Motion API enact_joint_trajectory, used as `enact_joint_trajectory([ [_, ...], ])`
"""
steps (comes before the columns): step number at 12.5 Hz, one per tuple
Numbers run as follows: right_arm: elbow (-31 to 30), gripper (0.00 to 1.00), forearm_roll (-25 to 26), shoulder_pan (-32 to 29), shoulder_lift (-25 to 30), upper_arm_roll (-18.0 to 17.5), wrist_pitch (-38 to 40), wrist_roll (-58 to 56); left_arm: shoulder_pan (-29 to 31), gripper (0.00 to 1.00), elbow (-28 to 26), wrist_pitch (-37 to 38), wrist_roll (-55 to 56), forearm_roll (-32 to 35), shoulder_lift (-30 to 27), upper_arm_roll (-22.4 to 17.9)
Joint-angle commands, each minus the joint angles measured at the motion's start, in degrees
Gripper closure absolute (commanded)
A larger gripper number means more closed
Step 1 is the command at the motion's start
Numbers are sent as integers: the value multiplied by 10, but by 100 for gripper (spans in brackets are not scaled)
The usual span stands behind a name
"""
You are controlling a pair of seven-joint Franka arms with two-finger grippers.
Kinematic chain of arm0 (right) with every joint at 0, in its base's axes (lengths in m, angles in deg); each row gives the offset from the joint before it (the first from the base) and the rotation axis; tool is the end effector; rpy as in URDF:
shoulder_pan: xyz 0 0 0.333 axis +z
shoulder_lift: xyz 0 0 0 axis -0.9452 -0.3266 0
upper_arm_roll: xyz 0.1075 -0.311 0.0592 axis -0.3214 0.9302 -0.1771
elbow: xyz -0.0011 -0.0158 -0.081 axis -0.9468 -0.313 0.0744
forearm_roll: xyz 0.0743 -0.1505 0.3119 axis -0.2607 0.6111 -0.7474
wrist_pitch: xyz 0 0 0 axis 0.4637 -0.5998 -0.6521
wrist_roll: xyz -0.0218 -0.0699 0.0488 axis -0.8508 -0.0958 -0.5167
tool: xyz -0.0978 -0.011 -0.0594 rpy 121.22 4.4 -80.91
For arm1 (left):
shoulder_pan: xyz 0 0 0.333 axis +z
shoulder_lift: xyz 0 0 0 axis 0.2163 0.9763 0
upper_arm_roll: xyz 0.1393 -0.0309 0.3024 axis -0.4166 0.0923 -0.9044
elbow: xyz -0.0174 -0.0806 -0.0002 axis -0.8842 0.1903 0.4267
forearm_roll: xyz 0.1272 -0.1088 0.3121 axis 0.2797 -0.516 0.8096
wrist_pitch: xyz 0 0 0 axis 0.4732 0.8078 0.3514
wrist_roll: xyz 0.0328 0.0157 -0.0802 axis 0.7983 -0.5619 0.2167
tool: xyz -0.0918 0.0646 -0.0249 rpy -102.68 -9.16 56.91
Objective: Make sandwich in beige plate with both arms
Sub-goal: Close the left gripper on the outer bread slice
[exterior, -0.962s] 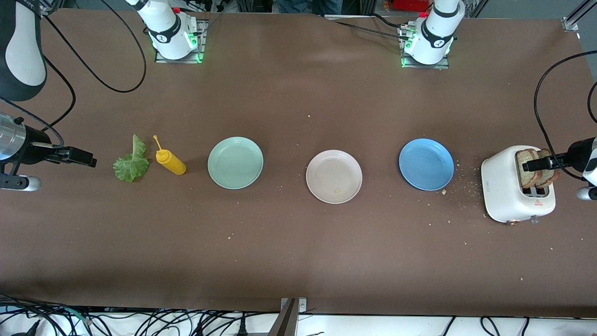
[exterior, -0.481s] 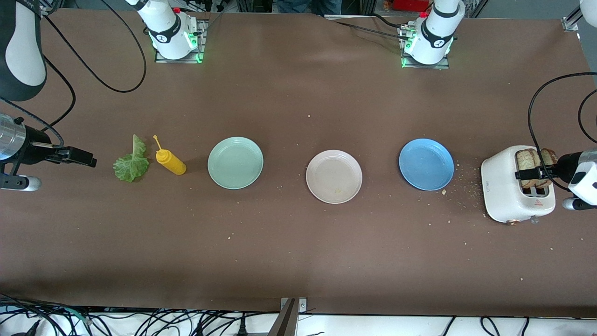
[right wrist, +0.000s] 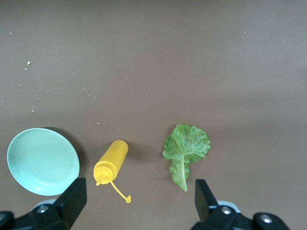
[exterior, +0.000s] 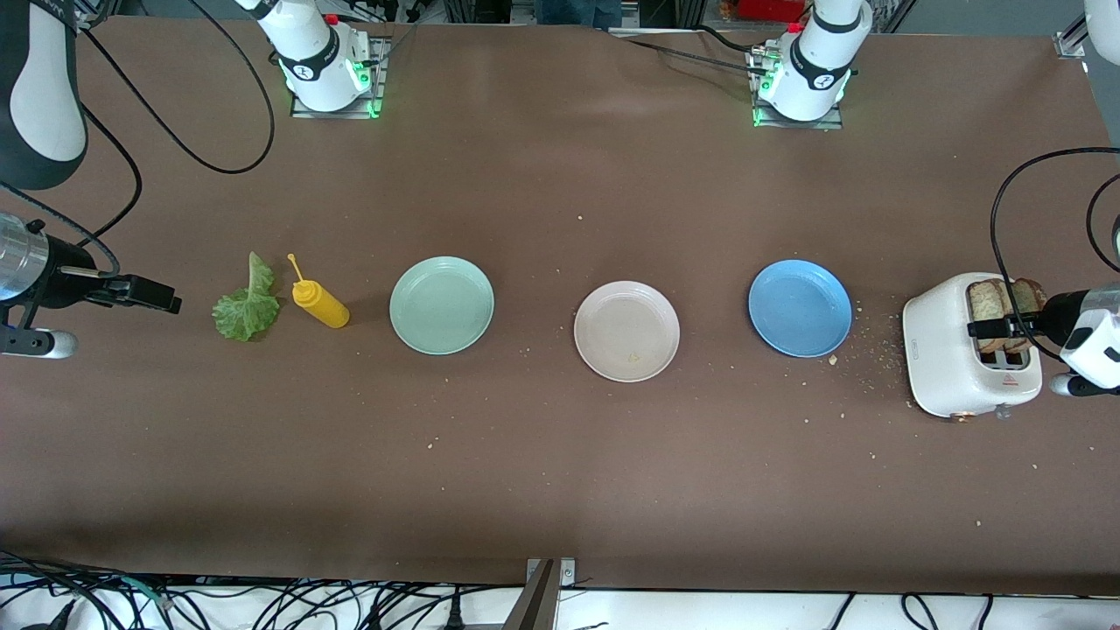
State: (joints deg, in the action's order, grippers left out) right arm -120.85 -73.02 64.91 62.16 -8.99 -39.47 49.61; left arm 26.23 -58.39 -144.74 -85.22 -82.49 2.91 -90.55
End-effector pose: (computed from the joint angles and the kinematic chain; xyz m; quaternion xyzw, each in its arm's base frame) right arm 0.6127 -0.0208 0.5266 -0.9980 0.0497 0.0350 0.0155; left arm 0.6156 0.1604 0.3976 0.9898 0.0637 -0.1270 0.0125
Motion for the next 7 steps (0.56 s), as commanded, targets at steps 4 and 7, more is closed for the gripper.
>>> enact_joint_trajectory([
  [4, 10, 0, -10, -4, -4, -1, 10, -1, 13, 100, -3, 6, -54, 25, 3, 3],
  [7, 10, 0, -10, -3, -4, -1, 9, -1, 15, 100, 5, 7, -58, 41, 5, 3],
])
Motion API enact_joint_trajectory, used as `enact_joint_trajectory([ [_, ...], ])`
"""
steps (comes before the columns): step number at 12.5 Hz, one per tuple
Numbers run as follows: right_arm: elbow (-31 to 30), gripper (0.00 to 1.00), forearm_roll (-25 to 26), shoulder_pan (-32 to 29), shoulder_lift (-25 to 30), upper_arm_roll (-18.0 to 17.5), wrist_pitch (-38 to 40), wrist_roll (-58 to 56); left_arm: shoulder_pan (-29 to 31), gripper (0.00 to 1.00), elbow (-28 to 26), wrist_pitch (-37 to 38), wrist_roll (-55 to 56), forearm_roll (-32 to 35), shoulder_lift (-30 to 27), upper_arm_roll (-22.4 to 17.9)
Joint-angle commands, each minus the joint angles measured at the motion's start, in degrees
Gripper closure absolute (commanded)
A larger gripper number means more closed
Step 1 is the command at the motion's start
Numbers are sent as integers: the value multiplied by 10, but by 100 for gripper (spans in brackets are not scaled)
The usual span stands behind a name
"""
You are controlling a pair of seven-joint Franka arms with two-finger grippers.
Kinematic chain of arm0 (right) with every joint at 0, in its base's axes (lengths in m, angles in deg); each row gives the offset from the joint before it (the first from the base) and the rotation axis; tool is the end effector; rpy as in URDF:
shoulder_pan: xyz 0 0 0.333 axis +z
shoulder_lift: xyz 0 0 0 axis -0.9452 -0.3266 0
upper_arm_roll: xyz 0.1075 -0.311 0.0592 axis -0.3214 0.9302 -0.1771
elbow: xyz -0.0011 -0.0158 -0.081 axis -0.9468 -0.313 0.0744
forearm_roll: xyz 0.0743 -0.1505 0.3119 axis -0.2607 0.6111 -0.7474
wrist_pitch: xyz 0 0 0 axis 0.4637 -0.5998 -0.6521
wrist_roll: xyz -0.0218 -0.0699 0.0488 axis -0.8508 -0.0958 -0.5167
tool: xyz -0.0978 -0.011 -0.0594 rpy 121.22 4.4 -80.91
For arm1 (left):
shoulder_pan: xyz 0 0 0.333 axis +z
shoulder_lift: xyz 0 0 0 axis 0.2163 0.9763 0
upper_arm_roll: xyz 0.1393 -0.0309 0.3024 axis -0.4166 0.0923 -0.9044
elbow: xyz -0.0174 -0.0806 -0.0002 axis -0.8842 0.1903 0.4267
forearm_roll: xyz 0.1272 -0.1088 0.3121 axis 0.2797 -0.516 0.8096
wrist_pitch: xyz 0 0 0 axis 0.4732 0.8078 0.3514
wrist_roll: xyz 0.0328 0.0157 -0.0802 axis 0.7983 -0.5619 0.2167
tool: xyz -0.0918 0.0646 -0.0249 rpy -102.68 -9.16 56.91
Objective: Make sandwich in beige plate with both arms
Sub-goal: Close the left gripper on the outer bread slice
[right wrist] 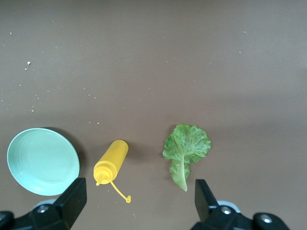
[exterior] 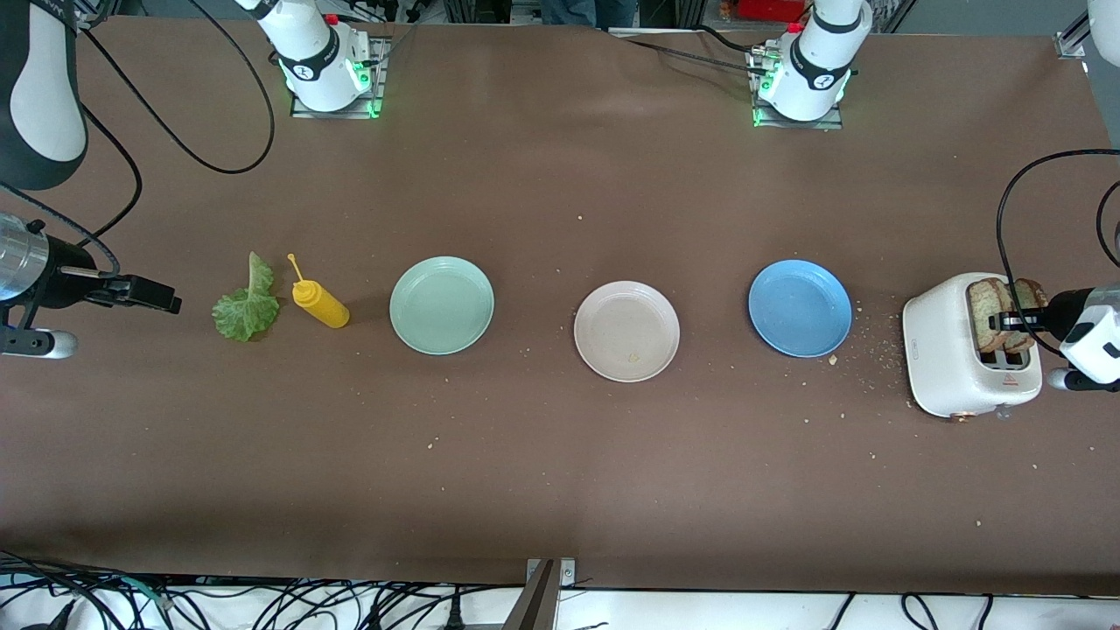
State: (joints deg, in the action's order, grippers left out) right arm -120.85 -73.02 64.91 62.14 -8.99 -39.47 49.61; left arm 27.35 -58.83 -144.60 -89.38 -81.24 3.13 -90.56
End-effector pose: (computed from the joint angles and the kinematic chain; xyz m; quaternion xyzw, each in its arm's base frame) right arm 0.6128 -0.0209 0.5264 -0.9980 0.0497 0.0352 0.0156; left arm 0.6102 0.1743 0.3920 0.9901 0.0345 -0.1354 0.0097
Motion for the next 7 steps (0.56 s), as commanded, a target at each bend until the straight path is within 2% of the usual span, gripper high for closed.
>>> enact_joint_trajectory([
  [1, 10, 0, -10, -3, -4, -1, 10, -1, 3, 100, 14, 6, -27, 49, 2, 4],
  [2, 10, 0, -10, -3, -4, -1, 10, -1, 3, 100, 27, 9, -33, 52, -1, 4],
  [6, 9, 0, -10, -3, -4, -1, 10, -1, -5, 100, 116, 101, -36, 35, -1, 16],
  [7, 9, 0, -10, -3, -4, -1, 10, -1, -5, 100, 134, 125, -33, -3, -1, 31],
])
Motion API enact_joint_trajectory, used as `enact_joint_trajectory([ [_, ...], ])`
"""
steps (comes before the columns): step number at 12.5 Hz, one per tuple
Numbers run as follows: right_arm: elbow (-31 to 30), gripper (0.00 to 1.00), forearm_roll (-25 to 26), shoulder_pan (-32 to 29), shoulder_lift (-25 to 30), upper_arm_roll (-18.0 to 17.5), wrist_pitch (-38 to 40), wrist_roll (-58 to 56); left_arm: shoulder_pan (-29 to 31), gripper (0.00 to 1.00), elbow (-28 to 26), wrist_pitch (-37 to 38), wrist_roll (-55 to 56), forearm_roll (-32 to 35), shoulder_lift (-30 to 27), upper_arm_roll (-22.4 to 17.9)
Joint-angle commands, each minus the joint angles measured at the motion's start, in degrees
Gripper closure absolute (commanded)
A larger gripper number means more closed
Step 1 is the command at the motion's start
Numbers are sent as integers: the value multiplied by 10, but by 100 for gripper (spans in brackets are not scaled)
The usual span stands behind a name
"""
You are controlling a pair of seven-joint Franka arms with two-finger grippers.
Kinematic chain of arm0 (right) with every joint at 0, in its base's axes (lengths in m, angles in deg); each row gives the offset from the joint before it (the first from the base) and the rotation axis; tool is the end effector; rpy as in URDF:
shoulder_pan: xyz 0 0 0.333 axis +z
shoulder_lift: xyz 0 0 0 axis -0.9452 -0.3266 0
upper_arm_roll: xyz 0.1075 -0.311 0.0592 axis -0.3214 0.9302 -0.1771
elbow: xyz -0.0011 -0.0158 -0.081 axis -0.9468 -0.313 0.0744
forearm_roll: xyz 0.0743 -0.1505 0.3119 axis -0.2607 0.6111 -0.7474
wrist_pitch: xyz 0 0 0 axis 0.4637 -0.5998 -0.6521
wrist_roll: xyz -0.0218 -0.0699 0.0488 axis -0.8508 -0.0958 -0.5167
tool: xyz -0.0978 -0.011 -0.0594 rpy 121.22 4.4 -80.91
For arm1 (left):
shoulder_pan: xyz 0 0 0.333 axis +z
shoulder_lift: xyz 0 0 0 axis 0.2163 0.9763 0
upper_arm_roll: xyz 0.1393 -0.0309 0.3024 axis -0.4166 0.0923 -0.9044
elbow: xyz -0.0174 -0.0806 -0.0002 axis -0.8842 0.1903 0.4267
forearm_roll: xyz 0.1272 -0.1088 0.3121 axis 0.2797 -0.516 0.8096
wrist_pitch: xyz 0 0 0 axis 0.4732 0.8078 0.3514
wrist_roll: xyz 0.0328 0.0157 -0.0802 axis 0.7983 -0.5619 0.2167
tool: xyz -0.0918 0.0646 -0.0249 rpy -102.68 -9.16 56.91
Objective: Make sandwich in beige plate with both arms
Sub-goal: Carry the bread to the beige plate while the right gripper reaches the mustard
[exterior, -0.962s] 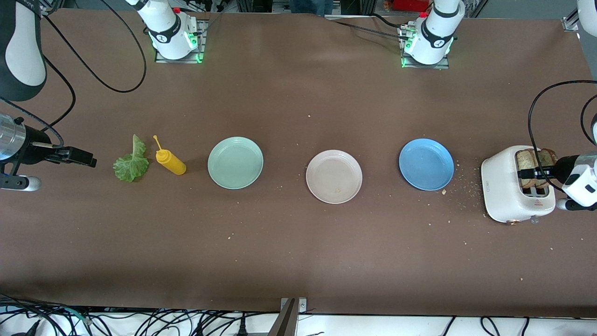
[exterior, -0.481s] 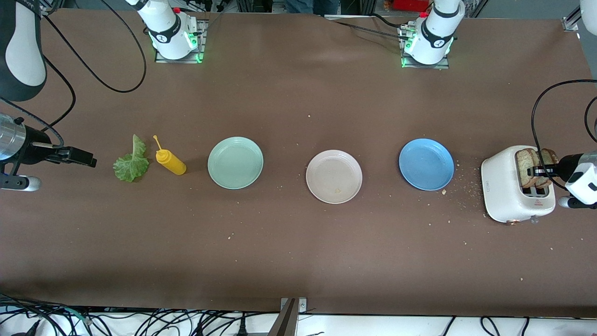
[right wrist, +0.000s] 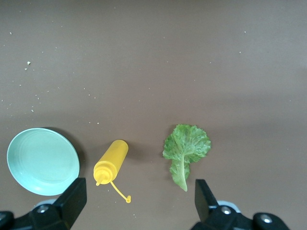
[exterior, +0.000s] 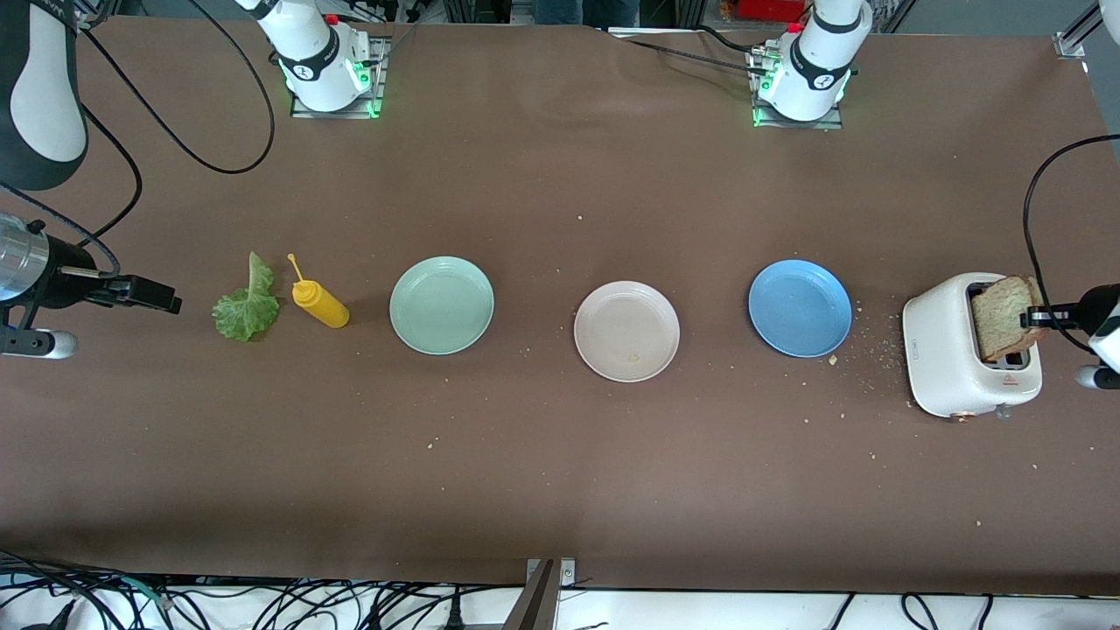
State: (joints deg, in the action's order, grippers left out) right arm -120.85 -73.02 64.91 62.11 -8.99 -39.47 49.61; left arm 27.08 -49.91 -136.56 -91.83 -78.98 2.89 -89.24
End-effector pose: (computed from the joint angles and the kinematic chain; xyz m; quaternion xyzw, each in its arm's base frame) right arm 0.6129 -0.0209 0.5261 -0.9980 0.0497 0.0355 0.0156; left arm 0.6197 0.1664 0.4505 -0.9916 -0.0005 0.1294 0.0057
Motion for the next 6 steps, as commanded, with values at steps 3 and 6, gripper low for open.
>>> enact_joint_trajectory([
  [3, 9, 0, -10, -3, -3, -1, 10, -1, -24, 100, 57, 61, -10, -148, 2, 22],
  [6, 8, 0, -10, -3, -4, -2, 9, -3, -53, 100, 51, 60, 1, -307, 27, 21],
])
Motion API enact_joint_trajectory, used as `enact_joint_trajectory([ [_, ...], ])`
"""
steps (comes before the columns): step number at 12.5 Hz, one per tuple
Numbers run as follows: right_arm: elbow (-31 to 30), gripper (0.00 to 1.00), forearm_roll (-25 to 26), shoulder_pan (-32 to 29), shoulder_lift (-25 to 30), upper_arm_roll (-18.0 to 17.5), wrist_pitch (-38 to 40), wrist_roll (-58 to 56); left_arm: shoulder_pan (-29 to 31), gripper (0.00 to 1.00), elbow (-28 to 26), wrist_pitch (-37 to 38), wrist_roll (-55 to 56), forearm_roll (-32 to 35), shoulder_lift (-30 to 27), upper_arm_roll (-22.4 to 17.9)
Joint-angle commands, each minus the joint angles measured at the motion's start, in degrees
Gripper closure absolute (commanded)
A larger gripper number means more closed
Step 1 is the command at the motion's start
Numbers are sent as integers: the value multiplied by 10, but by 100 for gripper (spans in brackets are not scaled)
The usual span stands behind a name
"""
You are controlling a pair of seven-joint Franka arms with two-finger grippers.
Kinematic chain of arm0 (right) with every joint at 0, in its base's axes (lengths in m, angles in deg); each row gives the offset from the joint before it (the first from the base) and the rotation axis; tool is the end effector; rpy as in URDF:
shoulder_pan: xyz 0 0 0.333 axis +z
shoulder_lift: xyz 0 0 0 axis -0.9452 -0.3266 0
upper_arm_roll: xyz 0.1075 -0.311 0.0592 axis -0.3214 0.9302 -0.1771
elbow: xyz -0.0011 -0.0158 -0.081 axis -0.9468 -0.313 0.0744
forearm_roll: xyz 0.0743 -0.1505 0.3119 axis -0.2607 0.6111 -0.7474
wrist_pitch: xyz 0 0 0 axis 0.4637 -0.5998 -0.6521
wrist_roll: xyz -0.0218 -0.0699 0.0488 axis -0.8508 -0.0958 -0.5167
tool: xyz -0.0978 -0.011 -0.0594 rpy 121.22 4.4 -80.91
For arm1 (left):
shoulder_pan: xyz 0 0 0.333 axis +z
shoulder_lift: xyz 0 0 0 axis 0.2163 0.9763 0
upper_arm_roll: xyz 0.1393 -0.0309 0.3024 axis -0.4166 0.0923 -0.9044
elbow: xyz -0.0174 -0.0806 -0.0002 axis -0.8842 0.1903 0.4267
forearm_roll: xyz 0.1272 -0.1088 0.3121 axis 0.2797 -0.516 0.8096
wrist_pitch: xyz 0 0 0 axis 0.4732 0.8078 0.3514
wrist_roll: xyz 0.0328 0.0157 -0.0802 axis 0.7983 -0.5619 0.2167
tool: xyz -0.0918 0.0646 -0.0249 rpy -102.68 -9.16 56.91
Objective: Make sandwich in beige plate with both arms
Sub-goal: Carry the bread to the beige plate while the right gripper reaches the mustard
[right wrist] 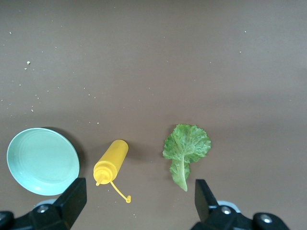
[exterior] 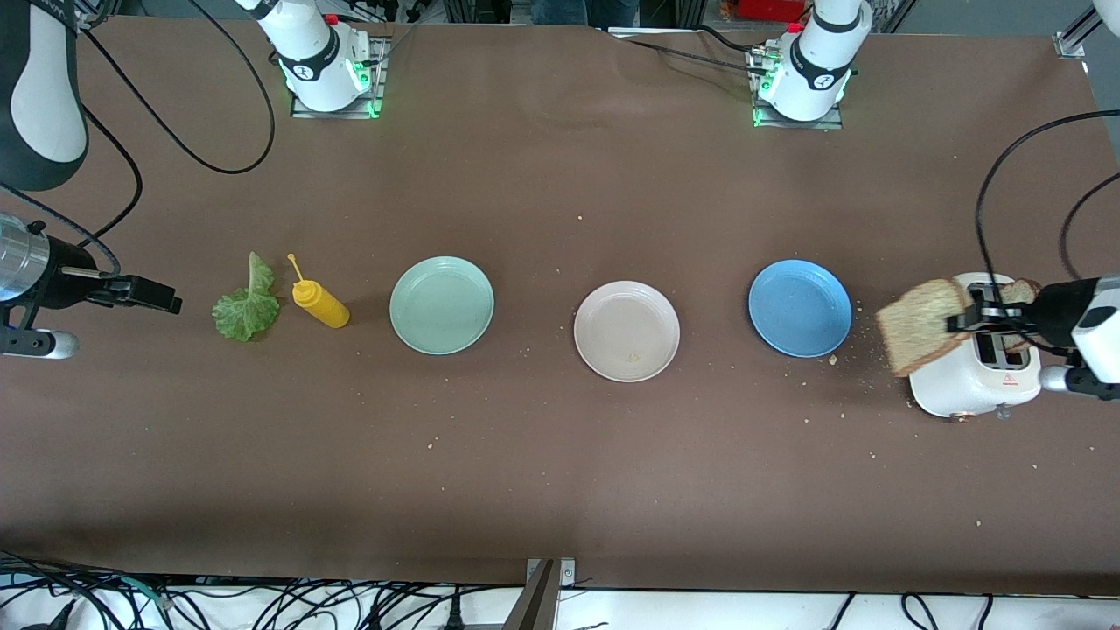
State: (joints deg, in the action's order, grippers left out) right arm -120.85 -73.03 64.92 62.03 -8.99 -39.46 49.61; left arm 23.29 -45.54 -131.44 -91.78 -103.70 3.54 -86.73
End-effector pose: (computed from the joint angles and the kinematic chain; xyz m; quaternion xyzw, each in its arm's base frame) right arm 0.6132 -0.0208 0.5252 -0.9980 0.0496 0.0362 0.0157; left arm 0.6410 0.0533 0.4780 0.9722 -0.0380 -0.0964 0.2099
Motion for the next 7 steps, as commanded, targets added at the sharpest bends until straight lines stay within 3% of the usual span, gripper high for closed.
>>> enact_joint_trajectory([
  [1, 8, 0, -10, -3, -3, -3, 9, -20, -29, 100, 7, 9, -1, -81, 35, -3],
  [2, 6, 0, -14, -2, -3, -3, 9, -44, -50, 100, 6, 8, 0, -112, 48, -4],
  [4, 5, 0, -70, -3, -3, -2, 9, -98, -88, 100, 5, 7, 1, -166, 76, -4],
  [7, -12, 0, -102, -11, -3, 2, 9, -270, -132, 100, 3, -4, 1, -269, 103, -4],
])
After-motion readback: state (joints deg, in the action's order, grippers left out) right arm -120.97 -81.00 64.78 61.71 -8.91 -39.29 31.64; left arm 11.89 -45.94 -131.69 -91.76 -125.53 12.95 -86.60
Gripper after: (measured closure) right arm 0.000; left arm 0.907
